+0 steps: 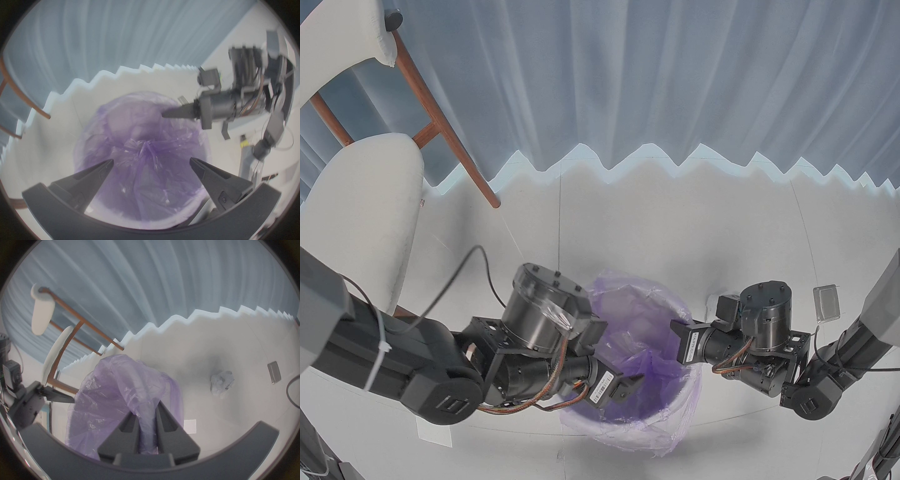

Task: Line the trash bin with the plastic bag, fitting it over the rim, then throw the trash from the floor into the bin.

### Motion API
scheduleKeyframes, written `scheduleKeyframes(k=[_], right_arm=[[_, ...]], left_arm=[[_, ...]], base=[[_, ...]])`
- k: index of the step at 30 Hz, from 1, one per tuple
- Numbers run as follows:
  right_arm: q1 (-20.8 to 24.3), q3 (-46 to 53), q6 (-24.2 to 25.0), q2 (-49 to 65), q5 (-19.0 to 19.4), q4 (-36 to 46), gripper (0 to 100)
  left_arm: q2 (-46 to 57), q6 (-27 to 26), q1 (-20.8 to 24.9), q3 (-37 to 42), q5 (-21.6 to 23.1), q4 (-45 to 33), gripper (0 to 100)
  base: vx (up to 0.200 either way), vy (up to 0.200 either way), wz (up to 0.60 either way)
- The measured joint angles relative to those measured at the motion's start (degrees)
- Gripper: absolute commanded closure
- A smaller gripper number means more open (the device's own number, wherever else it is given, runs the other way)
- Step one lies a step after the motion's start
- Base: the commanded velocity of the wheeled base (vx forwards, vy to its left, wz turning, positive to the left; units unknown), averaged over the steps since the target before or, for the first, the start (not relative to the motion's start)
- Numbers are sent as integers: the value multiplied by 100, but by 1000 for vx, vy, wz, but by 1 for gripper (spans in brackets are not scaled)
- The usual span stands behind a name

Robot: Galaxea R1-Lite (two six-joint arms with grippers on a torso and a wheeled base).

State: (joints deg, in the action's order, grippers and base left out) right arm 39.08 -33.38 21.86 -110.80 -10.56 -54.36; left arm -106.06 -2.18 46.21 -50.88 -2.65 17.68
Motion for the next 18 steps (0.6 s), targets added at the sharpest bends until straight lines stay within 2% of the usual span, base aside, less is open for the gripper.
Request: scheduleKeyframes(k=[3,8,12,18], right_arm=[[-229,-79,241,-45,95,0,100],[-555,-408,1118,-210,141,-7,100],[-695,-730,1558,-408,123,-29,100],[-783,-1008,1753,-786,24,-616,100]], left_arm=[[295,497,-71,-22,-6,-27,0],[881,1190,-474,26,-4,-57,0],[1345,1493,-1146,83,33,-61,0],[1950,1693,-2175,144,143,-41,0]], base=[[0,0,0],[0,0,0],[0,0,0],[0,0,0]])
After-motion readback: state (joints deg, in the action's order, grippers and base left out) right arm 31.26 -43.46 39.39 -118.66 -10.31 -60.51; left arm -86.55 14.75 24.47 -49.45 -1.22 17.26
